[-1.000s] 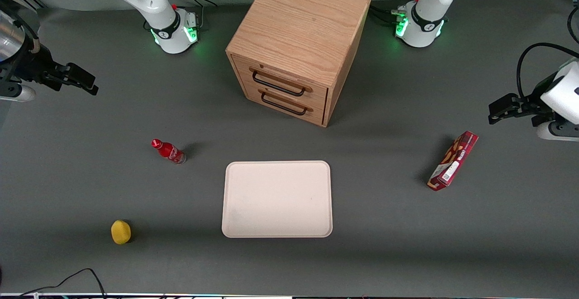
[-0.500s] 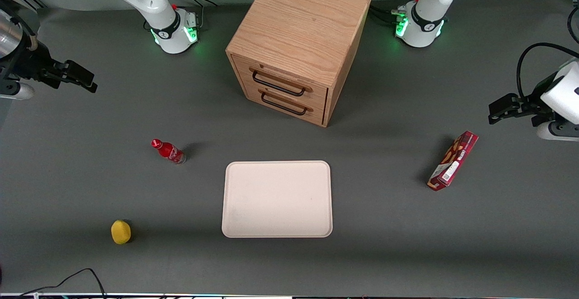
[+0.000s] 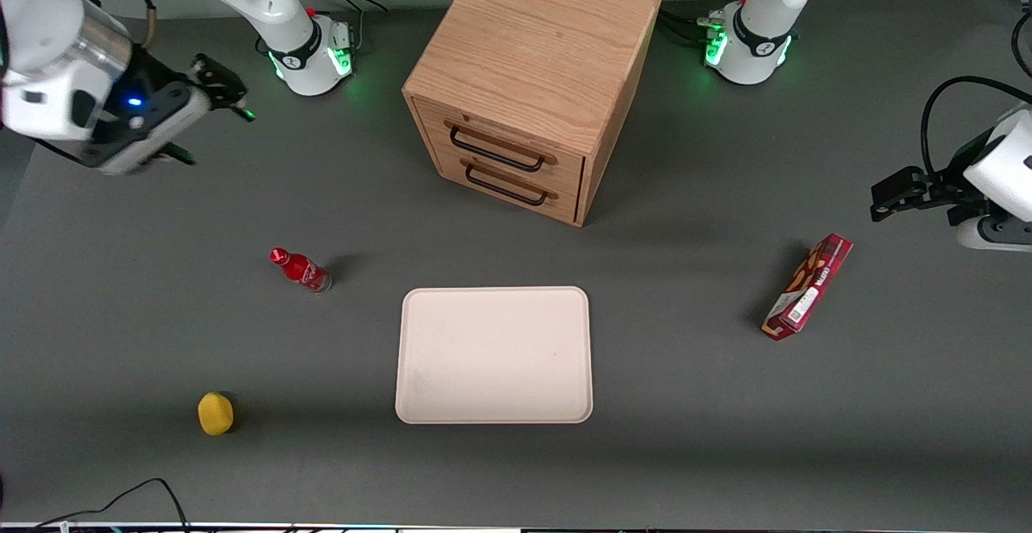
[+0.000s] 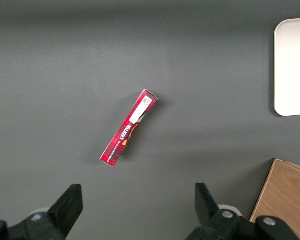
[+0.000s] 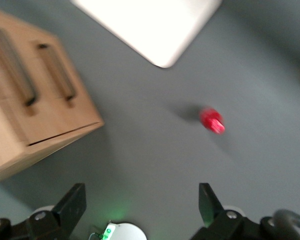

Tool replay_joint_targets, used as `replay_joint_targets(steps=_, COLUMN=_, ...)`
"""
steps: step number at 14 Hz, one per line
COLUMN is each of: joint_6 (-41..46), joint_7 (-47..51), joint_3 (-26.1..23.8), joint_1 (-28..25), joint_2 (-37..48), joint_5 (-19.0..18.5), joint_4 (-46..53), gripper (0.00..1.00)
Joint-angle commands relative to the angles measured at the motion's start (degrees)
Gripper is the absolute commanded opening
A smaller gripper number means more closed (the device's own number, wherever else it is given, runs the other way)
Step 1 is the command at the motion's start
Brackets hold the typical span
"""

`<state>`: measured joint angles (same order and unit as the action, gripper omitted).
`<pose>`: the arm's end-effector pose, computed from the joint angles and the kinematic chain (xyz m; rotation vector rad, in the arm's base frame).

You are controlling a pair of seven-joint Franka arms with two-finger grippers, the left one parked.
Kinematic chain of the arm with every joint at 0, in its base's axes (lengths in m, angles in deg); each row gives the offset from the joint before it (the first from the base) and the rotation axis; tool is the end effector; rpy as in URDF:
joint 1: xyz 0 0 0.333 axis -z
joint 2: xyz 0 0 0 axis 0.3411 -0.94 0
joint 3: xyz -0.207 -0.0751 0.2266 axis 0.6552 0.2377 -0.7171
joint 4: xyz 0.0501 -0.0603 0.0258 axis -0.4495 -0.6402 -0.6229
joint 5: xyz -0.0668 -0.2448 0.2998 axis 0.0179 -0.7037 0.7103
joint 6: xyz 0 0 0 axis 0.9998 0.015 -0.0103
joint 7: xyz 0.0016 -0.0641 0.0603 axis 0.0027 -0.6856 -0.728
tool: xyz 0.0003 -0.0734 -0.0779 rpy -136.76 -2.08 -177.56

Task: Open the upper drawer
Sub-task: 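Move the right gripper to the upper drawer's black handle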

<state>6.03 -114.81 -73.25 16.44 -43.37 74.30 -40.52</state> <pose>0.5152 0.1472 0.6321 -2.7466 -1.0365 0.1207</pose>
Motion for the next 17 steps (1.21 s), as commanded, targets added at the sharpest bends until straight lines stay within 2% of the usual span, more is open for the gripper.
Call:
replay_joint_targets(steps=1, joint_6=1.0, joint_7=-3.8, joint_3=-2.0, joint_1=-0.2, joint_2=-7.5, joint_5=8.7, joint_4=4.6, gripper=1.0)
replay_joint_targets(steps=2, joint_6=0.3, joint_7=-0.4, joint_3=-4.1, joint_1=-0.4, joint_2=-9.9, joint_5=9.8, joint_4=4.7, gripper=1.0)
replay_joint_targets(steps=4, joint_6=-6.2, joint_7=6.5, joint_3=-9.8, joint_1=-0.4, joint_2=-13.0, joint_5=9.4, joint_4=4.7, gripper=1.0)
replay_joint_targets(steps=6, joint_6=-11.7, joint_7=11.2, joint_3=-15.6, joint_1=-0.5, joint_2=-17.5, joint_5=8.2, joint_4=4.7, gripper=1.0)
replay_joint_targets(steps=9, joint_6=-18.5, joint_7=17.7, joint_3=-20.7, joint_1=-2.6, joint_2=-22.1, joint_5=5.2, joint_4=4.2, gripper=1.0)
replay_joint_targets(steps=11, joint_6=-20.9, joint_7=19.3, joint_3=-23.5, joint_1=-3.0, joint_2=-24.1, joint_5=0.5, joint_4=2.4, gripper=1.0)
replay_joint_targets(steps=12, joint_6=-21.8, joint_7=19.5, joint_3=-24.4, joint_1=-3.1, joint_2=-24.8, joint_5=-0.3, joint_4=1.6, gripper=1.0)
replay_joint_targets(steps=17, joint_6=-26.7, joint_7=19.9, joint_3=-24.6, joint_1=-4.2, joint_2=-25.4, joint_5=-0.8, joint_4=-3.4, gripper=1.0)
